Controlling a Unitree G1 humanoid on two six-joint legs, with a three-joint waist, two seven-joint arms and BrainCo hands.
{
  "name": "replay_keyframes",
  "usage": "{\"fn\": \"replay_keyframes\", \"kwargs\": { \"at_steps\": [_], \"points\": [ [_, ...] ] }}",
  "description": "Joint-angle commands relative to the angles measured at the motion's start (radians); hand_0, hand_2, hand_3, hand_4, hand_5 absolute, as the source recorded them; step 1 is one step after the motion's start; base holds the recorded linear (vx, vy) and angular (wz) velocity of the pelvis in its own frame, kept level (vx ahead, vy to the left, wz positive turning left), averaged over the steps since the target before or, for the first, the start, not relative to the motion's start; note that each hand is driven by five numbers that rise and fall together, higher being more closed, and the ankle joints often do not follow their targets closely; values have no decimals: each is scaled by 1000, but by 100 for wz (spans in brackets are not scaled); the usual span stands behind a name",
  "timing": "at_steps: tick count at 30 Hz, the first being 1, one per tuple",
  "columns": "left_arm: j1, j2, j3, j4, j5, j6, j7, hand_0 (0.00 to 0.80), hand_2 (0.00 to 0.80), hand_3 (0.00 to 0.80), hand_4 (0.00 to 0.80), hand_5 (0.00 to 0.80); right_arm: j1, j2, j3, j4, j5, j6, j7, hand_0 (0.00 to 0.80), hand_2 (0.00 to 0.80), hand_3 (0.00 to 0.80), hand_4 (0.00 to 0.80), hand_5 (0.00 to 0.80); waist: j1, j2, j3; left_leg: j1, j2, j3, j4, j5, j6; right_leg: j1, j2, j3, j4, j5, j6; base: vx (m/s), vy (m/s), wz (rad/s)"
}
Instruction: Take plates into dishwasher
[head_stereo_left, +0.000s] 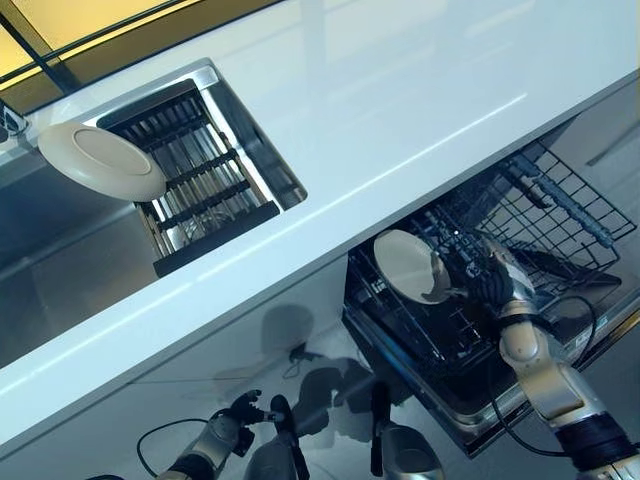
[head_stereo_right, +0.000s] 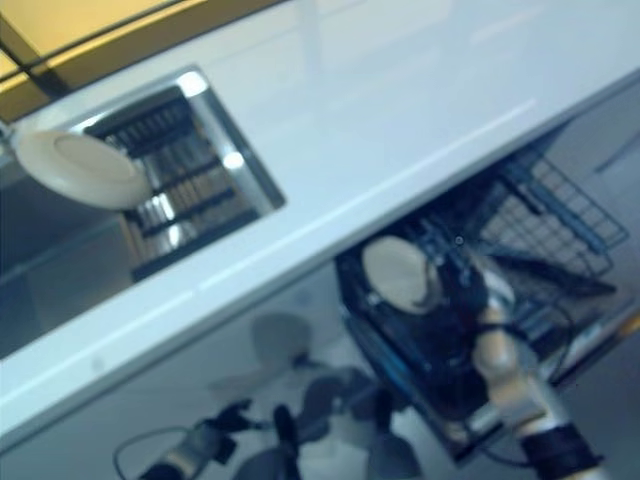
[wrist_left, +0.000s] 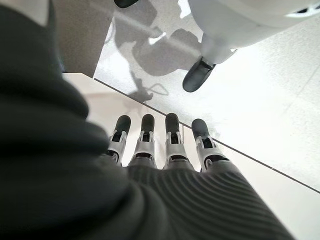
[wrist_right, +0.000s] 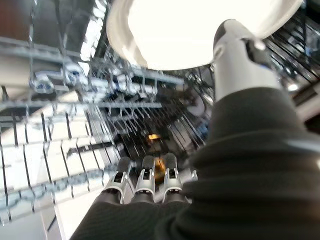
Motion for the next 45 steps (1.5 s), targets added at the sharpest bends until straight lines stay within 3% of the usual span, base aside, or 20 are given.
{"fn": "replay_keyframes", "kwargs": {
  "at_steps": [1,10,15,19,23,31,35,39,45],
  "points": [
    [9,50,61,26,5,-25,18,0,0,0,0,0,-15,-52,-82,-117,2,-97,-54,0,0,0,0,0,-28,-77,-16,4,-44,32,-2,-117,35,10,37,1,120,-211,-54,-18,-16,-8],
    [28,52,79,50,17,-50,19,0,0,0,0,0,30,-108,-236,-211,93,-259,-184,0,0,0,0,0,-48,-81,-42,15,-35,56,-2,-122,30,22,42,14,118,-218,-56,-19,-33,-7],
    [30,46,73,65,8,-56,23,0,0,0,0,0,44,-77,-267,-238,301,-364,-188,0,0,0,0,0,-60,-76,-61,26,-31,68,-2,-123,27,27,43,24,124,-226,-61,-16,-24,-7],
    [30,41,69,77,1,-61,22,0,0,0,0,0,52,-32,-266,-242,439,-434,-162,0,0,0,0,0,-68,-72,-73,32,-30,77,-2,-123,25,33,43,29,125,-229,-65,-4,-9,-2],
    [38,33,54,95,-20,-72,24,0,0,0,0,0,64,75,-252,-216,710,-538,-114,0,0,0,0,0,-78,-68,-92,45,-27,92,-2,-122,25,42,43,34,127,-235,-72,0,-3,-1],
    [39,26,34,111,-49,-66,36,0,0,0,0,0,46,211,-224,-227,1075,-652,95,0,0,0,0,0,-75,-59,-118,57,-22,94,-2,-122,26,45,37,24,163,-262,-84,-14,-19,-6],
    [36,21,25,123,-64,-63,50,0,0,0,0,0,-26,223,-205,-268,1055,-680,124,0,0,0,0,0,-56,-52,-127,56,-9,64,-2,-102,18,22,25,5,281,-328,-109,-65,-71,3],
    [40,9,42,146,-112,-71,64,0,0,0,0,0,-124,192,-175,-266,905,-706,104,0,0,0,0,0,-28,-50,-134,47,6,34,29,-59,-6,30,22,-27,333,-373,-144,-55,-71,17],
    [86,-2,87,133,-85,-100,52,0,0,0,0,0,-280,95,-135,-260,687,-676,62,0,0,0,0,0,43,-59,-142,29,-8,32,93,-58,-16,105,9,-117,243,-335,-149,-1,34,39]
  ]
}}
